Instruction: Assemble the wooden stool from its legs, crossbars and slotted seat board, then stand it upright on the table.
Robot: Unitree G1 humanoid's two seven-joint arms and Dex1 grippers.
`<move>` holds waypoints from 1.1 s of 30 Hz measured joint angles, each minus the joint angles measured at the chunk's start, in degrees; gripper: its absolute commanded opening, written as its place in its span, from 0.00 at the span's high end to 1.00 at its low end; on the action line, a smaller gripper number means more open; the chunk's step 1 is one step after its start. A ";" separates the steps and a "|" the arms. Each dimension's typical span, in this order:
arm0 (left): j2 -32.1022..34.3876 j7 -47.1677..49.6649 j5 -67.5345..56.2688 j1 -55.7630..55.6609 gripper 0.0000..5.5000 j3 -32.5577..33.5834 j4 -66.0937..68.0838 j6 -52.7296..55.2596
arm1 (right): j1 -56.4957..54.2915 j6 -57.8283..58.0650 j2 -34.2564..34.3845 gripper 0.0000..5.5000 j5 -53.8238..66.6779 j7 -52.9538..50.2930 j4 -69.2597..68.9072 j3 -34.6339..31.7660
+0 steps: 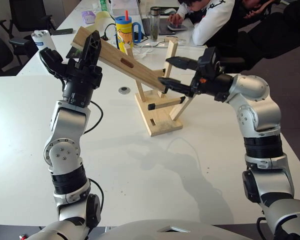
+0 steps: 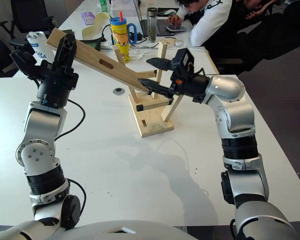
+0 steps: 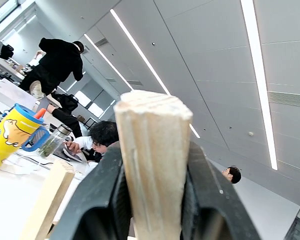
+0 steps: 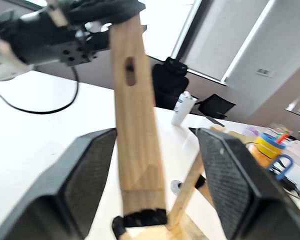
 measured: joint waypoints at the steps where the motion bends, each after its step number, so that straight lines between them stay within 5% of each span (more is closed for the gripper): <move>1: 0.21 0.12 0.00 0.16 0.81 0.43 0.03 -0.16 | 0.00 1.16 -0.13 0.46 0.15 -2.60 0.24 -1.78; 7: 1.26 0.77 0.16 1.40 0.81 2.13 -0.01 -0.51 | 1.30 16.84 1.42 0.46 2.99 -19.99 -0.97 -9.57; 16: 3.35 1.15 0.58 1.68 0.81 2.91 0.18 -0.36 | 4.77 30.86 4.86 0.46 7.95 -30.58 -7.81 -11.13; 26: 4.01 1.57 1.94 1.77 0.81 2.89 0.08 -0.46 | 7.16 34.86 10.26 0.78 8.03 -38.15 -11.17 -9.44; 33: 4.03 1.95 7.98 2.41 0.81 2.66 0.31 -1.79 | 4.43 38.73 12.80 0.81 5.27 -47.18 -11.36 -9.21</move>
